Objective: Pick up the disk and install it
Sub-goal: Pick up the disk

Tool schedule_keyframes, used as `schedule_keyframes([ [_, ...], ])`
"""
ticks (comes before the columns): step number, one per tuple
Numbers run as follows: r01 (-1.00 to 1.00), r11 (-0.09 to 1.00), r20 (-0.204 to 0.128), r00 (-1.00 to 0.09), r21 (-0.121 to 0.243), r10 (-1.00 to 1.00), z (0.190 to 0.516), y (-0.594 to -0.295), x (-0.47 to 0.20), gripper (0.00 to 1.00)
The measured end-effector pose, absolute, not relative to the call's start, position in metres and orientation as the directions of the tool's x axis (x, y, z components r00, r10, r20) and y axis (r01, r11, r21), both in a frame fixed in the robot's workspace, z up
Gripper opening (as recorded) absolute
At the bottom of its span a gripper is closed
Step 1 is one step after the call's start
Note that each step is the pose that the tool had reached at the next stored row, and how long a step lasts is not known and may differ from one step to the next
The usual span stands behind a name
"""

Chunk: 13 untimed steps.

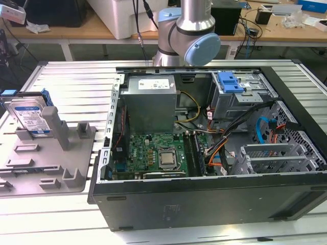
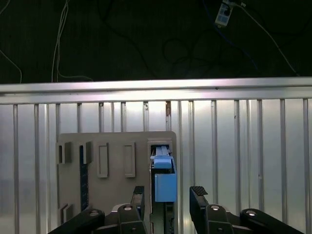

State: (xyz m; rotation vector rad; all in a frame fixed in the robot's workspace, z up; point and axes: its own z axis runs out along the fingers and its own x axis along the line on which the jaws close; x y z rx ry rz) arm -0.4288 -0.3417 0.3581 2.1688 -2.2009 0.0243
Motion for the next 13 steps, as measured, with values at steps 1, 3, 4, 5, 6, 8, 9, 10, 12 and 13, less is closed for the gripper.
schedule_keyframes([
  [1, -1.0, 0.012, 0.048, -0.01, 0.025, -0.999, 0.3579, -0.3416, -0.4289, 0.49],
  [3, -1.0, 0.006, 0.048, -0.004, 0.025, -0.999, 0.3575, -0.3416, -0.429, 0.49],
  [4, -1.0, 0.003, 0.048, -0.001, 0.025, -0.999, 0.3573, -0.3416, -0.4291, 0.49],
  [5, -1.0, -0.001, 0.048, 0.002, 0.025, -0.999, 0.357, -0.3416, -0.4292, 0.49],
  [6, -1.0, -0.004, 0.048, 0.005, 0.025, -0.999, 0.3567, -0.3416, -0.4293, 0.49],
  [8, -1.0, -0.011, 0.049, 0.012, 0.025, -0.999, 0.3562, -0.3416, -0.4294, 0.49],
  [9, -1.0, -0.016, 0.049, 0.017, 0.025, -0.999, 0.3559, -0.3417, -0.4295, 0.49],
  [10, -0.999, -0.022, 0.049, 0.023, 0.025, -0.999, 0.3555, -0.3418, -0.4296, 0.49],
  [12, -0.999, -0.03, 0.049, 0.032, 0.025, -0.998, 0.355, -0.3422, -0.4295, 0.49],
  [13, -0.999, -0.034, 0.049, 0.036, 0.025, -0.998, 0.3548, -0.3424, -0.4295, 0.49],
])
